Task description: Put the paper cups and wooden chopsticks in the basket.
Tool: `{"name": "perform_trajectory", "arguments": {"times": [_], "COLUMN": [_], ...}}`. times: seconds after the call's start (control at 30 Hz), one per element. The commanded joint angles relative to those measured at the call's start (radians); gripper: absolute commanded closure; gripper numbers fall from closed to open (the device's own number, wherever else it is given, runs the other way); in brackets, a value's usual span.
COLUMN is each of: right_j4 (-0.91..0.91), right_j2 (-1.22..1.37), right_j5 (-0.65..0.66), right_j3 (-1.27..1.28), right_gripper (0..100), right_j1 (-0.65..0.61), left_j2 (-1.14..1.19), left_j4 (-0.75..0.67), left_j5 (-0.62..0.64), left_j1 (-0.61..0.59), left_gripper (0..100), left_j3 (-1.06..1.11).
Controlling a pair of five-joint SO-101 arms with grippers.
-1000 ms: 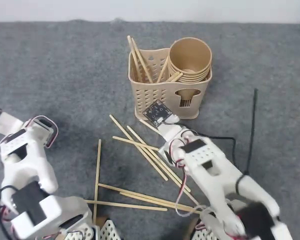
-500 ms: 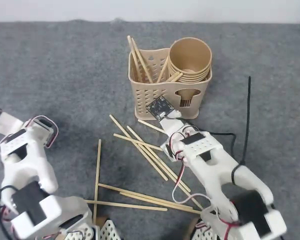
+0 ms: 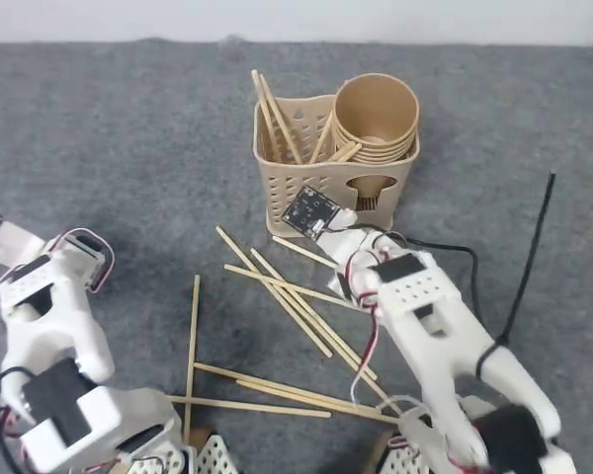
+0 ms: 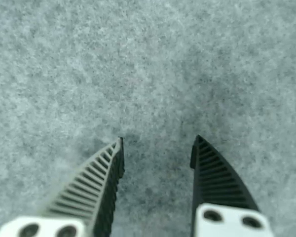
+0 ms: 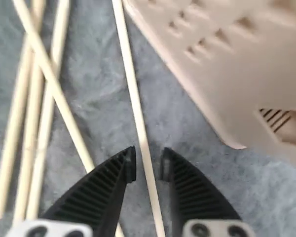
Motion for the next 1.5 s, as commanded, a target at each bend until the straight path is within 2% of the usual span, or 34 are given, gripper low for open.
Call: {"name": "perform_trajectory", "arguments": {"times": [0.0,0.23,0.5,0.67,0.93,1.07,1.13,1.3,1.47], "right_j4": [-0.002,-0.01,-0.001,0.022,0.226,0.248,0.205,-0.012,-0.24], "right_j2": [0.107,0.312,0.286,0.12,-0.294,-0.496,-0.593,-0.78,-0.846], "right_j5": [0.026,0.023,-0.002,-0.127,-0.133,-0.138,-0.19,-0.434,-0.523], "right_j3": [-0.104,-0.181,-0.18,-0.127,-0.064,-0.064,-0.064,-0.063,-0.063], "right_gripper": [81.8,86.8,99.1,99.1,99.1,99.1,99.1,99.1,99.1], "right_j1": [0.041,0.03,0.018,-0.015,-0.217,-0.295,-0.309,-0.282,-0.248], "left_j2": [-0.014,-0.014,-0.014,-0.014,-0.014,-0.014,-0.014,-0.014,-0.014], "left_j4": [0.005,0.005,0.003,0.003,0.003,0.003,0.003,0.003,0.003], "left_j5": [0.005,0.005,0.005,0.005,0.005,0.005,0.005,0.005,0.005], "left_j1": [0.008,0.008,0.008,0.008,0.008,0.008,0.008,0.008,0.006], "left_gripper": [79,79,79,79,79,79,79,79,79], "left_j3": [-0.041,-0.041,-0.041,-0.041,-0.041,-0.041,-0.041,-0.041,-0.041]}}
